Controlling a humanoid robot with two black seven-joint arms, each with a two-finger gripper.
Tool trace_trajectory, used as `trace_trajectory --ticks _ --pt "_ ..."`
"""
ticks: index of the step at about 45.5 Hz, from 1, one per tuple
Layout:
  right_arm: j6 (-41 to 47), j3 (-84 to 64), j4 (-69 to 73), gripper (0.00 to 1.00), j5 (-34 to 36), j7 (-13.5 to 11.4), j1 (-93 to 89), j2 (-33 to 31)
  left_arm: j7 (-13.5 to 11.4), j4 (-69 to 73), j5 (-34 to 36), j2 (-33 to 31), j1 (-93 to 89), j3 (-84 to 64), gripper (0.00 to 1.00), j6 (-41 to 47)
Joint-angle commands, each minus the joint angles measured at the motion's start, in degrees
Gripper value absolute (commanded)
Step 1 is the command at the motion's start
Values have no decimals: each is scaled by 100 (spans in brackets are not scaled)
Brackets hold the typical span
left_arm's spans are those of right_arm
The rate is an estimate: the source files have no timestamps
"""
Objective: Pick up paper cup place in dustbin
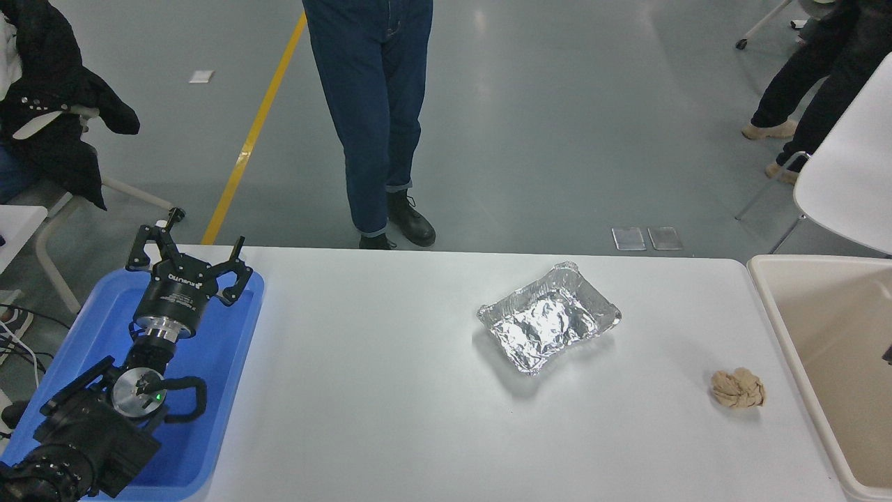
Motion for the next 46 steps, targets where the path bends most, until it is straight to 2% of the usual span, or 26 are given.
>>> trace_trajectory --ticks 1,7,15,28,29,35,46 --pt "307 -1427 1611 100 -347 -2 1764 -257 0 0 -1 -1 -2 0 100 0" --pt "939 -2403 1885 100 -347 7 2995 50 0 0 -1 -1 7 0 100 0" --pt "2406 -3212 1885 100 -347 16 4138 858 9 0 8 -1 -2 0 100 0" --pt "4042 -3178 2130 100 -163 51 5237 1632 9 -9 8 -1 -2 0 100 0" --pt "4287 -3160 2227 100 -119 51 5447 1859 9 -9 8 -1 -2 0 100 0" --pt "4421 -3046 2368 100 92 60 5756 2326 9 -9 8 -1 -2 0 100 0" --pt "4421 -2747 2465 100 259 51 6310 2458 18 -9 8 -1 -2 9 100 0"
